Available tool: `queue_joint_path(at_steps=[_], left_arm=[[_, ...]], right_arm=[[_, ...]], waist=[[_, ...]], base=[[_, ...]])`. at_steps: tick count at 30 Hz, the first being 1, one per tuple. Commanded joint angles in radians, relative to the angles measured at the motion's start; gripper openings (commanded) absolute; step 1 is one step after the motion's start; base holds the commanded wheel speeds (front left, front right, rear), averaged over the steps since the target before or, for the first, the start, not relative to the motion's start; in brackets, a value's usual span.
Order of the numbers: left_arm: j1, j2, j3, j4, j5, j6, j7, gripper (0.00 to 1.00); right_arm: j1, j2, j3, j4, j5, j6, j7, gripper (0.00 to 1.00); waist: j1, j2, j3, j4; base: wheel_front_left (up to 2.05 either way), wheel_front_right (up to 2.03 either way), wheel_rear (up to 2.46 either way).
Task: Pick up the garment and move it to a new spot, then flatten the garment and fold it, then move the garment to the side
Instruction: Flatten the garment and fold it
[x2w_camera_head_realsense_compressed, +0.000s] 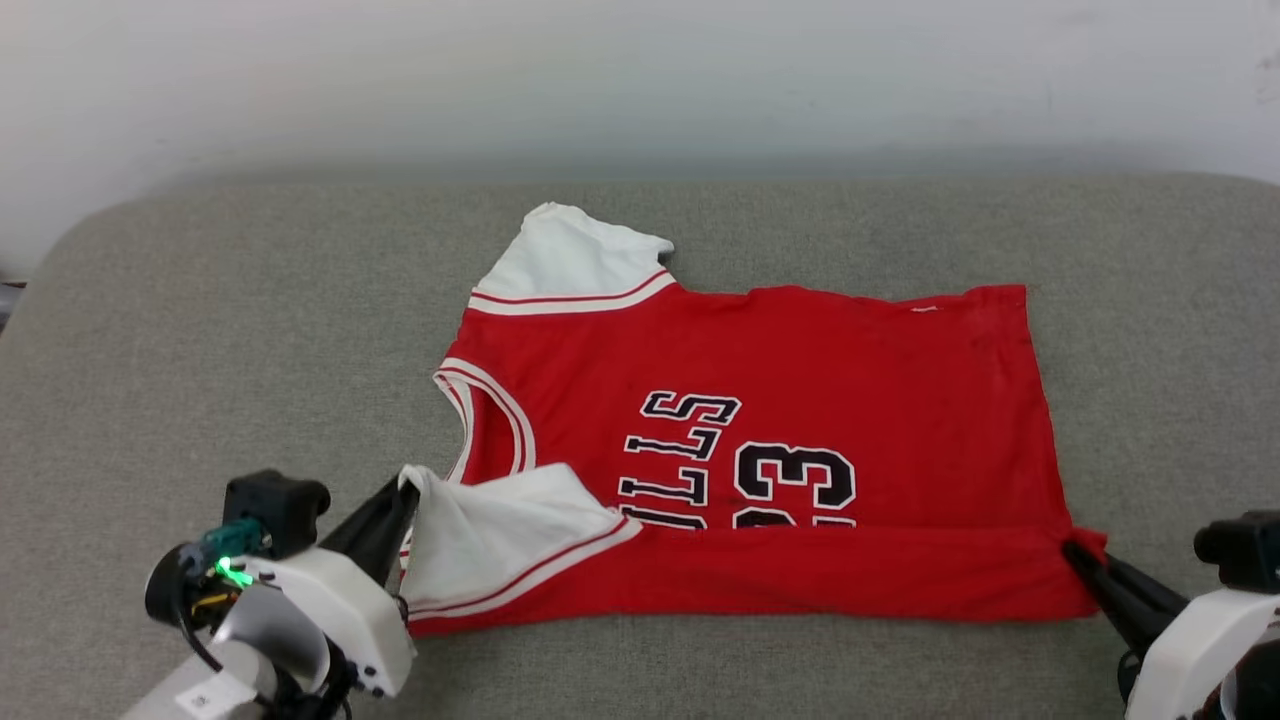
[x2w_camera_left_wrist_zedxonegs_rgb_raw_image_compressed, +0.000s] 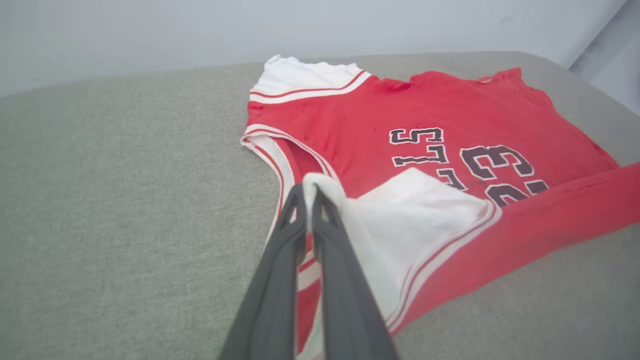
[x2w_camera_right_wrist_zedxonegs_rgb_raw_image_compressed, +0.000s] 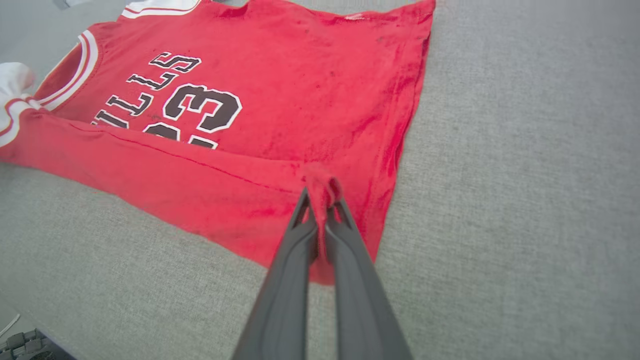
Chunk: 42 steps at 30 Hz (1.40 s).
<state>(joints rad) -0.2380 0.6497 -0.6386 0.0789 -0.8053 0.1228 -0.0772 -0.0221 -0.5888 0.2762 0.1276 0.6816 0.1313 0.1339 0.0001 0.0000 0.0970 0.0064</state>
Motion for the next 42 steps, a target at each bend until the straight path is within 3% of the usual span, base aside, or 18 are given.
queue_joint_path(at_steps=[1,16,30,31,32,33,34,42], left_arm=[[-0.051,-0.008,0.0,0.025,0.013,-0.015,0.006,0.0],[-0.318,-0.085,-0.028,0.303,0.064,-0.125,0.002,0.0],[-0.39,-0.179,-0.08,0.585,0.068,-0.206,-0.05,0.0],[-0.393,-0.183,-0.079,0.599,0.064,-0.208,-0.056,0.29],[-0.399,-0.183,-0.078,0.609,0.069,-0.209,-0.068,1.0],[-0.404,-0.186,-0.076,0.617,0.07,-0.209,-0.079,1.0],[-0.405,-0.19,-0.076,0.623,0.071,-0.21,-0.088,1.0],[-0.432,-0.15,-0.084,0.586,0.088,-0.218,-0.089,1.0]], right_arm=[[-0.04,0.004,0.004,0.007,-0.002,-0.001,0.005,0.0],[-0.262,0.008,0.075,0.136,0.029,-0.001,0.008,0.0],[-0.336,0.031,0.166,0.27,0.058,-0.001,-0.024,0.0],[-0.333,0.031,0.165,0.272,0.064,-0.001,-0.027,0.15],[-0.327,0.029,0.165,0.268,0.071,-0.001,-0.03,0.34],[-0.321,0.026,0.159,0.263,0.074,-0.001,-0.04,0.84],[-0.314,0.022,0.149,0.258,0.076,-0.001,-0.051,1.0],[-0.22,0.009,0.078,0.186,0.066,-0.001,-0.1,1.0]], waist=[[-0.0001,0.0,0.039,-0.014],[-0.0001,0.0,0.186,-0.039],[-0.0001,0.0,0.215,-0.036],[-0.0001,0.0,0.208,-0.034],[-0.0001,0.0,0.2,-0.031],[-0.0001,0.0,0.191,-0.028],[-0.0001,0.0,0.182,-0.024],[-0.0001,0.0,0.11,0.001]], base=[[0.0,0.0,0.0],[0.0,0.0,0.0],[0.0,0.0,0.0],[0.0,0.0,0.0],[0.0,0.0,0.0],[0.0,0.0,0.0],[0.0,0.0,0.0],[0.0,0.0,0.0]])
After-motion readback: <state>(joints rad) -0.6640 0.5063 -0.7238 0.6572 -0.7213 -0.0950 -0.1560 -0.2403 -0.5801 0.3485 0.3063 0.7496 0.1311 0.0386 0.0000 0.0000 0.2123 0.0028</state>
